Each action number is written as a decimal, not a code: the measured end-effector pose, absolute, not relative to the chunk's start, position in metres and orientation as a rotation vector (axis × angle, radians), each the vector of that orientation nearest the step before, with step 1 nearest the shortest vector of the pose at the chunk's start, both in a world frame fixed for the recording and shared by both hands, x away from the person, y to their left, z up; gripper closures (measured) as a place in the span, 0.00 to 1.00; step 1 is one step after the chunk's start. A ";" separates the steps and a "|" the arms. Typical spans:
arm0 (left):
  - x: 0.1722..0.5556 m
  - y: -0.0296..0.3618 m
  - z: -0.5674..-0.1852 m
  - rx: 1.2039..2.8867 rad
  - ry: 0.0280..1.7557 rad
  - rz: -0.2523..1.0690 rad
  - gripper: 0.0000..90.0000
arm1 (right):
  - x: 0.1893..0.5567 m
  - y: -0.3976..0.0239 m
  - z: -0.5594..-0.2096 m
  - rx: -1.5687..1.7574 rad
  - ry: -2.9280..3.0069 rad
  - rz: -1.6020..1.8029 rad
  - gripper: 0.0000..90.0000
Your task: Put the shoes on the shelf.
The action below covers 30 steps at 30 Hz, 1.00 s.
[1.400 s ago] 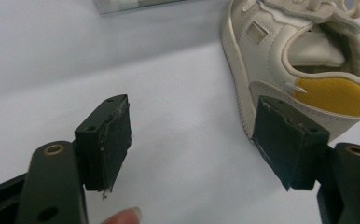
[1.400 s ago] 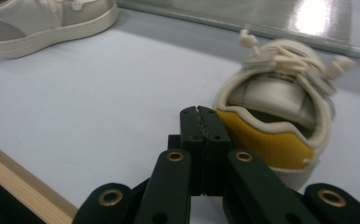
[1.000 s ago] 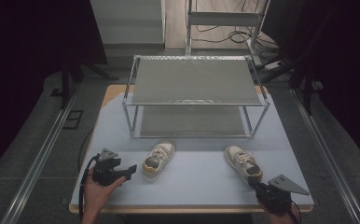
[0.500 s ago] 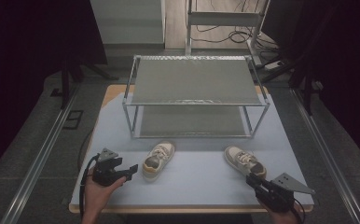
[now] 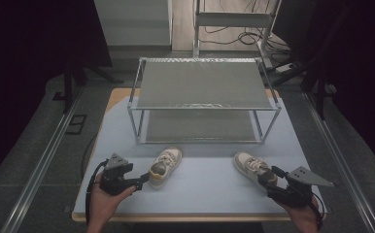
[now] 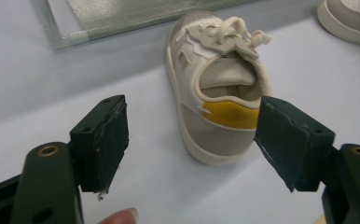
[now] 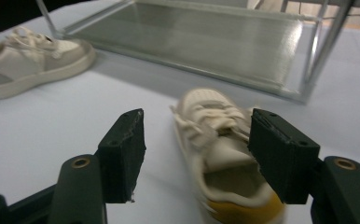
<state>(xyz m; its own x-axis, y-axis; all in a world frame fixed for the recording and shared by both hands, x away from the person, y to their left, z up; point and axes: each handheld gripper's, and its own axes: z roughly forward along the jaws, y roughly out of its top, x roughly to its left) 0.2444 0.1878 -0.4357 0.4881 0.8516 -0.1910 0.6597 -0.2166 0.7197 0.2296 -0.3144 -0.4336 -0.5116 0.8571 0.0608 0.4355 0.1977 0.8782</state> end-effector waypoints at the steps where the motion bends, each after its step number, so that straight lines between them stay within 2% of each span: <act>1: 0.244 0.186 -0.435 1.963 1.245 0.312 0.27 | 0.230 -0.318 -0.434 1.214 2.030 1.253 0.39; 6: 0.248 0.177 -0.434 2.007 1.243 0.302 0.24 | 0.238 -0.332 -0.438 1.272 2.081 1.219 0.31; 15: 0.270 0.146 -0.439 2.097 1.247 0.276 0.20 | 0.258 -0.329 -0.445 1.305 2.164 1.157 0.25; 30: 0.293 0.122 -0.462 2.204 1.309 0.264 0.16 | 0.282 -0.311 -0.467 1.356 2.256 1.016 0.22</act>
<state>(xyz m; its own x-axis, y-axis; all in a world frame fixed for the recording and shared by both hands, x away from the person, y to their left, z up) 0.2929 0.1223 -0.4618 0.5046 0.8563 -0.1099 0.7466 -0.3689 0.5536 0.2819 -0.3111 -0.4674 -0.4988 0.8624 0.0860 0.6358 0.2967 0.7126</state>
